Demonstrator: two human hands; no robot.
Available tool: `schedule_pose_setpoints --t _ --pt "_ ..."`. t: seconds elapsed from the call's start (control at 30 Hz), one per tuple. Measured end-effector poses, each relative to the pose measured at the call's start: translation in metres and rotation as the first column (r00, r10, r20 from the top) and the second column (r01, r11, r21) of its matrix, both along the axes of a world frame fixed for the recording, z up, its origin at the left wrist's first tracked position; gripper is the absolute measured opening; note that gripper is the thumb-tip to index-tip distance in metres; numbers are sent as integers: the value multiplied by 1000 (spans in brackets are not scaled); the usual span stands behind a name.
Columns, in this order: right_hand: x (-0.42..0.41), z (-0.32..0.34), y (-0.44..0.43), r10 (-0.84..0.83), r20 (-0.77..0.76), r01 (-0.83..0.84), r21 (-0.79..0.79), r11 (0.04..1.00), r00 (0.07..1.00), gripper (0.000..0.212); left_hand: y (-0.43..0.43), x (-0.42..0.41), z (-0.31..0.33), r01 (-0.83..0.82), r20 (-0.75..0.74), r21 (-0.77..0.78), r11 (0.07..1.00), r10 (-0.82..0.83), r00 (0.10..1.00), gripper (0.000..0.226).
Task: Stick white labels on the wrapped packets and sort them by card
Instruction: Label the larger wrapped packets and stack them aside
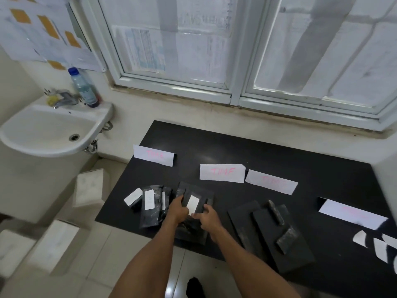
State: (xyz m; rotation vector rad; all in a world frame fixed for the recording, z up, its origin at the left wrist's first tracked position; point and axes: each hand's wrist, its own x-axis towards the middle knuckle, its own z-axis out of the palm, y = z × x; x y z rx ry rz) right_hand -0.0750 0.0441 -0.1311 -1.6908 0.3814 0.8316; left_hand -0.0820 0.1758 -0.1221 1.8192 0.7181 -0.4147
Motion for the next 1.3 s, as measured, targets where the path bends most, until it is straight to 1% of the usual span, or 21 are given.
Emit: schedule_pose_setpoints --t 0.03,0.1,0.17,0.27,0.37,0.43,0.53,0.63,0.73,0.83,0.9,0.97,1.03,1.07,1.17,1.23,1.3 --pt "-1 -3 3 10 -12 -10 -4 1000 1000 78 1 -1 -2 7 -10 48 999 -6 1000 72" --pt "-3 -8 5 38 -7 -38 -33 999 999 84 0 -1 -3 8 0 123 992 -8 1000 72" --pt "-3 -10 5 44 8 -43 -44 998 999 84 -3 1 -3 -3 25 193 981 -2 1000 68" --pt "0 -12 3 51 32 -49 -59 997 998 82 -9 5 -1 15 -1 269 963 -16 1000 66" --pt "6 -12 -1 61 64 -57 -66 996 996 74 -11 10 3 11 -18 281 960 -6 1000 66" --pt "12 -8 -10 47 88 -40 -74 996 995 66 -16 16 6 -4 -7 318 948 7 1000 63" --pt "19 -2 -35 41 146 -20 -144 989 988 56 -30 23 10 -16 13 361 932 12 1000 59" --pt "24 3 -76 10 208 46 -262 964 978 57 -59 31 16 44 26 384 922 -59 998 65" --pt "26 8 -118 -34 297 149 -372 916 954 48 -95 37 21 85 77 372 924 -122 990 71" --pt "23 10 -162 -141 367 309 -454 835 919 43 -141 43 21 172 119 298 939 -216 969 63" --pt "18 10 -193 -228 393 419 -515 748 891 42 -178 45 21 268 102 227 936 -297 950 54" --pt "12 9 -225 -327 366 486 -553 677 871 41 -219 46 19 356 66 150 922 -368 927 44" --pt "6 5 -247 -388 287 482 -581 656 876 40 -251 43 16 438 25 116 892 -443 896 39" --pt "4 2 -257 -403 242 465 -581 668 883 40 -266 40 14 469 8 110 876 -472 881 38" --pt "-1 -10 -282 -421 133 426 -512 746 897 37 -304 32 3 524 -55 92 847 -521 852 32" --pt "-3 -15 -292 -424 82 413 -450 792 902 34 -321 29 -5 549 -118 94 831 -538 835 27" --pt "-1 -20 -302 -404 29 378 -415 827 914 31 -334 30 -13 543 -163 112 832 -523 836 27"
